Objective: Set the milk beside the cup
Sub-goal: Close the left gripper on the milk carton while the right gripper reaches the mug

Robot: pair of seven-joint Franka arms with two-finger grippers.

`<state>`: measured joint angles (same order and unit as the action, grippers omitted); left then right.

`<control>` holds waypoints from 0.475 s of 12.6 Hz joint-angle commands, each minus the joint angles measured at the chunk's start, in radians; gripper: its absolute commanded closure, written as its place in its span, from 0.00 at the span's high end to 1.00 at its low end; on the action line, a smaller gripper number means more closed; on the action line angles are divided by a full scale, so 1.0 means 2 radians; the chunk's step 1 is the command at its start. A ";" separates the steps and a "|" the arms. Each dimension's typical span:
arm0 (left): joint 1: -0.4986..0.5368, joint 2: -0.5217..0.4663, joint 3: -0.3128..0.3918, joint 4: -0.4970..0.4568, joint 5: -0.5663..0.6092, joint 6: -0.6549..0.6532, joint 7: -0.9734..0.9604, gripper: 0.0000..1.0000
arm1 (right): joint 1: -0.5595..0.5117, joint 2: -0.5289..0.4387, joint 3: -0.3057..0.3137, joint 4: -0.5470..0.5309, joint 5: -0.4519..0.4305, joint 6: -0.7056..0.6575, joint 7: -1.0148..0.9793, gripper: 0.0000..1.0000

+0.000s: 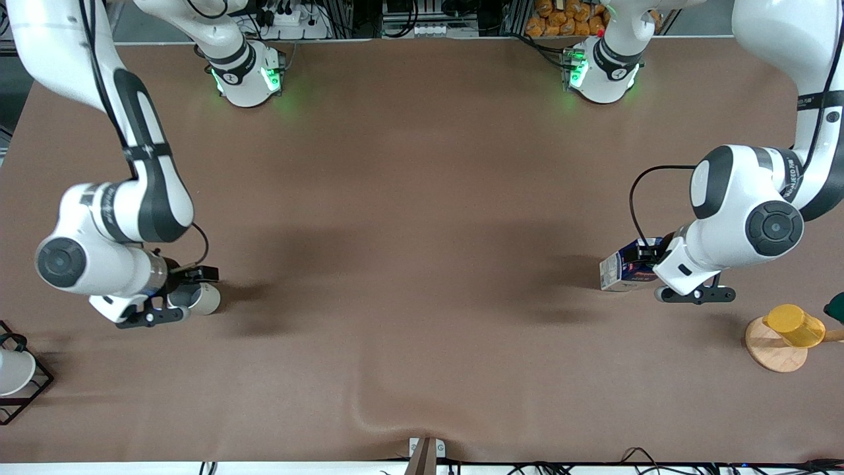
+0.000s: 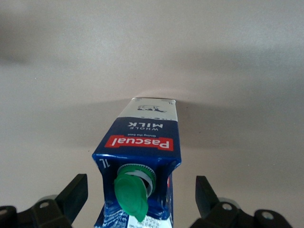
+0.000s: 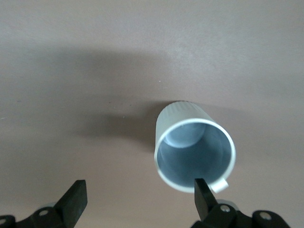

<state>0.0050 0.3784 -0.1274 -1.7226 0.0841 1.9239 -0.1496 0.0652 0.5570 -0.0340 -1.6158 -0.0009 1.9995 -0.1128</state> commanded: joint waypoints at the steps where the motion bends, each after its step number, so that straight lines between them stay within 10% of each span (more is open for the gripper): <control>1: 0.002 -0.011 -0.001 -0.018 0.009 0.011 0.006 1.00 | 0.002 0.041 -0.003 0.024 -0.006 0.016 -0.016 0.92; 4: 0.002 -0.011 -0.001 -0.019 0.009 0.011 0.006 1.00 | -0.004 0.049 -0.003 0.023 -0.004 0.020 -0.040 0.03; 6: 0.002 -0.007 -0.001 -0.018 0.009 0.010 0.006 0.89 | -0.004 0.048 -0.003 0.022 -0.004 0.021 -0.040 0.00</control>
<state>0.0051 0.3785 -0.1272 -1.7376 0.0843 1.9278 -0.1496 0.0636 0.6451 -0.0439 -1.5964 -0.0024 2.0505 -0.1780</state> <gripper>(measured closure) 0.013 0.410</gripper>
